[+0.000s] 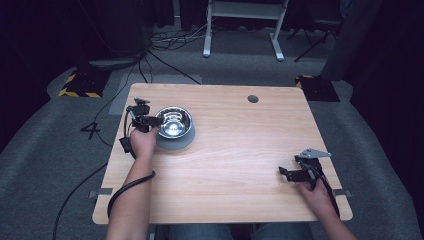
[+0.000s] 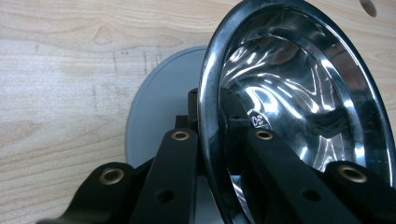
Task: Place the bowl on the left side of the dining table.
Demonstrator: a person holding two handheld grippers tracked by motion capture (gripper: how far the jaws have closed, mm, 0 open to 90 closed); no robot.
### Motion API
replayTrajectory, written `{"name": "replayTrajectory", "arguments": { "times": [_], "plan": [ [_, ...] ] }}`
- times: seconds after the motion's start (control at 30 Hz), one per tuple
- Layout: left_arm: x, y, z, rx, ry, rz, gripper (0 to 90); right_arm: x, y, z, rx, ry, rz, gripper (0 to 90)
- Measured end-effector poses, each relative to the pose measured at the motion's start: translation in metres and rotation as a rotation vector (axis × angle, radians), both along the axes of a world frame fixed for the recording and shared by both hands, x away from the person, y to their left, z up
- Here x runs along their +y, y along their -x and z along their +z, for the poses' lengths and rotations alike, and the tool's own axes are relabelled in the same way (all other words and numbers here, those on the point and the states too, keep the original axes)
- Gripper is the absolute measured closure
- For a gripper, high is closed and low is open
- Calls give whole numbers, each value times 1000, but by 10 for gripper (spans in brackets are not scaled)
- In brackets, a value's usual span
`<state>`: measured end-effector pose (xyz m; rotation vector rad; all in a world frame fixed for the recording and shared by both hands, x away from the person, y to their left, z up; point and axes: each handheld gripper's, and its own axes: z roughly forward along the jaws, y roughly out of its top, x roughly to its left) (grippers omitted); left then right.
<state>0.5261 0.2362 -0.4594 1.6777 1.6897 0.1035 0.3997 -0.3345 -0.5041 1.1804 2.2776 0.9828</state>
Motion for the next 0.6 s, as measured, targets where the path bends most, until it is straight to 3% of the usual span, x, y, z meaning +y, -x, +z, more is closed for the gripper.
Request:
{"name": "replayTrajectory", "arguments": {
  "times": [0.23, 0.33, 0.43, 0.53, 0.6],
  "plan": [
    [1, -1, -12, 26, 33, 8, 855, 0, 0, 0, 0, -1, -1, 117],
    [2, -1, -14, 30, 23, -15, 854, 0, 0, 0, -1, 0, 0, 117],
    [1, -2, -15, 28, 35, 10, 854, 0, 0, 0, -4, 1, -1, 117],
    [3, -1, -17, 36, 19, -14, 854, 0, 0, 0, -2, 1, 2, 117],
    [1, -2, -18, 32, 33, 1, 854, 0, 0, 0, 0, -2, -3, 117]
  ]
}}
